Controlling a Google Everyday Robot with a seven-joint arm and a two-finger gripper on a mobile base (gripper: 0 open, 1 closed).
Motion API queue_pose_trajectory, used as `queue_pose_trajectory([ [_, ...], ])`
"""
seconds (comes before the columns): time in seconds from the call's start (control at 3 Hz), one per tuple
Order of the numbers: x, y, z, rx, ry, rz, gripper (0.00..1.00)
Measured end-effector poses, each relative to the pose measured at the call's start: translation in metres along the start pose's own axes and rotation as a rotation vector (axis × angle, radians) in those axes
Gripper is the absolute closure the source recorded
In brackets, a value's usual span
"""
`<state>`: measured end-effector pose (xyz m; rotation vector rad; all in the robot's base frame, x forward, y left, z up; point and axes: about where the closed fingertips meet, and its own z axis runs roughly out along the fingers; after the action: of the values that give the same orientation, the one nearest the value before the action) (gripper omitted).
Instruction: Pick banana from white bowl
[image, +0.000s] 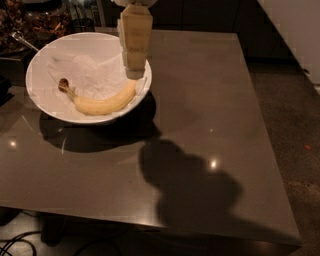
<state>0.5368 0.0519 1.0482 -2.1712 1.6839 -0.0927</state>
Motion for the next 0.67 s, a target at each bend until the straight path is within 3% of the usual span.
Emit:
queue_pose_trajectory([
  [0.33, -0.026, -0.030, 0.027, -0.007, 0.000, -0.019, 0.00],
  [0.67, -0.032, -0.045, 0.054, -0.041, -0.002, 0.010, 0.09],
])
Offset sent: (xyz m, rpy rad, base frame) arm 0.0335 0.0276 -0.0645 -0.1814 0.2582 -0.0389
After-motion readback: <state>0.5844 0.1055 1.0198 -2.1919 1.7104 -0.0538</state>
